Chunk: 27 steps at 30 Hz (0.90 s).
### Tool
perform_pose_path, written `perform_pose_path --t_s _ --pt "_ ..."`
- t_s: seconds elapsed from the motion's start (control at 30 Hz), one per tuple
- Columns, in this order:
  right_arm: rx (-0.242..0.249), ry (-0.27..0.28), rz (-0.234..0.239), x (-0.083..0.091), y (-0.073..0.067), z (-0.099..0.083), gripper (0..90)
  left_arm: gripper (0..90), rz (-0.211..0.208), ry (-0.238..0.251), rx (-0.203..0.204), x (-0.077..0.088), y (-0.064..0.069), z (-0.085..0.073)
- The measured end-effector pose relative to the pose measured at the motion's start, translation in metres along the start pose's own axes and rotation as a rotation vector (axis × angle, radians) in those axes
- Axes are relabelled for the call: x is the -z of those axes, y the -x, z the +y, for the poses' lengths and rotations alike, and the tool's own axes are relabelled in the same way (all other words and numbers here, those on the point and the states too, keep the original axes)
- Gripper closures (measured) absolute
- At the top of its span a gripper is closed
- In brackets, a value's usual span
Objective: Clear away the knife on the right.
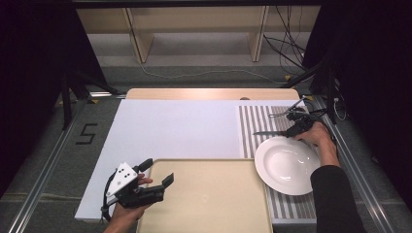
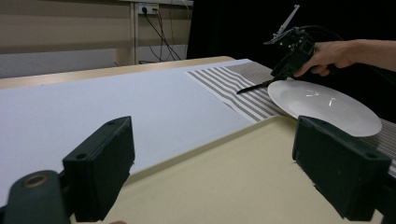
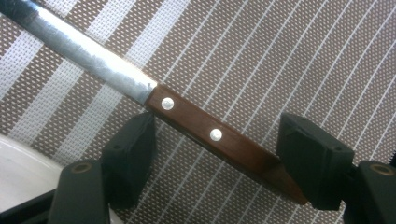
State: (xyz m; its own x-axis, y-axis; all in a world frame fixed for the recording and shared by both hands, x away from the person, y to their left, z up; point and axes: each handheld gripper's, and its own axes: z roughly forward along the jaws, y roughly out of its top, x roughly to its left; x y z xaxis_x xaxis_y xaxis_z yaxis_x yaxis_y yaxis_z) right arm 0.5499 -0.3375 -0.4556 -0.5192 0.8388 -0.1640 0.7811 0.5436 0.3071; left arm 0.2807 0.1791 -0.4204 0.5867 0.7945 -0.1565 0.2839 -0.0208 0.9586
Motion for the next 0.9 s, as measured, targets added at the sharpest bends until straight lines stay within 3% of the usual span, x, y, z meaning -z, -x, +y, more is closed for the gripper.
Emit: perform_pose_path --t_s 0.07,0.17,0.53,0.67,0.9 --pt "0.007 -0.003 0.002 0.0 0.0 0.0 30.5 12.8 -0.001 0.002 -0.001 0.0 0.0 0.0" --pt "0.006 -0.009 0.025 0.002 0.0 0.0 38.6 12.8 -0.002 0.001 0.001 0.0 0.0 0.0" --pt "0.016 -0.025 0.062 0.003 -0.003 0.003 55.1 12.8 -0.002 0.003 -0.001 0.0 0.0 0.0" --pt "0.072 -0.069 0.05 0.004 -0.011 0.01 64.9 12.8 -0.004 0.005 -0.001 0.0 0.001 0.0" --pt "0.119 -0.115 0.05 0.004 -0.017 0.016 76.7 12.8 -0.008 0.004 0.001 0.001 0.001 0.0"
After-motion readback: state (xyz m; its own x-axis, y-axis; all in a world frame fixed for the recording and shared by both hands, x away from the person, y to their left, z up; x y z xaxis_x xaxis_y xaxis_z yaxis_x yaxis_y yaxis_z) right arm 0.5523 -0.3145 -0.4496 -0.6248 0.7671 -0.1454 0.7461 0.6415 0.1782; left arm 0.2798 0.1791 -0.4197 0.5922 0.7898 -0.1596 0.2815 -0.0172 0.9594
